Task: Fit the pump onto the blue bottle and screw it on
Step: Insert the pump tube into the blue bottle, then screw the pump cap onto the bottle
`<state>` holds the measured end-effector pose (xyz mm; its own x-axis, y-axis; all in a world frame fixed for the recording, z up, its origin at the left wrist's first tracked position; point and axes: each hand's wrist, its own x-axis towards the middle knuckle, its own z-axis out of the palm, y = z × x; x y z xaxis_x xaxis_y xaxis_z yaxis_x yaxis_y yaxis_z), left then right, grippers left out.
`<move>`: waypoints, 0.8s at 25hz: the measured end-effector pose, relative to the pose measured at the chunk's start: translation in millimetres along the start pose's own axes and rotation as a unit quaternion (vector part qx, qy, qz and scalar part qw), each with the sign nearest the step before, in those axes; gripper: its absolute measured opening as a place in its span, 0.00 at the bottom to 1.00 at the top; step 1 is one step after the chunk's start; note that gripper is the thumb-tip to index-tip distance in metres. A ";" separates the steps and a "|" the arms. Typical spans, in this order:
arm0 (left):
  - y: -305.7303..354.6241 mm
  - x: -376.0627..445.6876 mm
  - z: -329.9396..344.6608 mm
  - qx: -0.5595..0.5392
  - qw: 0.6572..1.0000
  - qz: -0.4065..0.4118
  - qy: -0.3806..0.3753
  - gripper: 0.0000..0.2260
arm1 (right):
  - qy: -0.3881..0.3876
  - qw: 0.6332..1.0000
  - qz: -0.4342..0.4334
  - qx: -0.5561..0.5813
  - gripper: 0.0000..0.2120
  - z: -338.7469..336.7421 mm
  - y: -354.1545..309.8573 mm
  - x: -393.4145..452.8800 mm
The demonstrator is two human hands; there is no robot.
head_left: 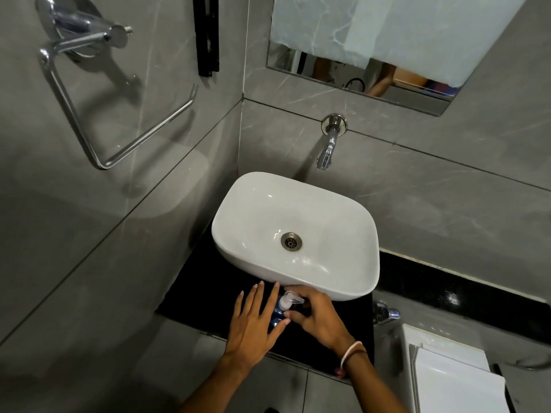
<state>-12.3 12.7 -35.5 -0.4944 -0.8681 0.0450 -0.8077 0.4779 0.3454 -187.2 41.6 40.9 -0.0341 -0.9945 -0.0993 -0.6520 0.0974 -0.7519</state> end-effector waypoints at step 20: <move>0.6 -0.9 4.0 -0.008 0.999 0.027 0.018 0.33 | 0.090 0.991 -0.003 0.103 0.12 19.9 20.2 -3.4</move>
<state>-13.6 14.3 -39.1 -0.5253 -0.8454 0.0972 -0.7744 0.5222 0.3571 -185.3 47.8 13.1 -0.1782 -0.9840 0.0095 -0.4856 0.0796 -0.8706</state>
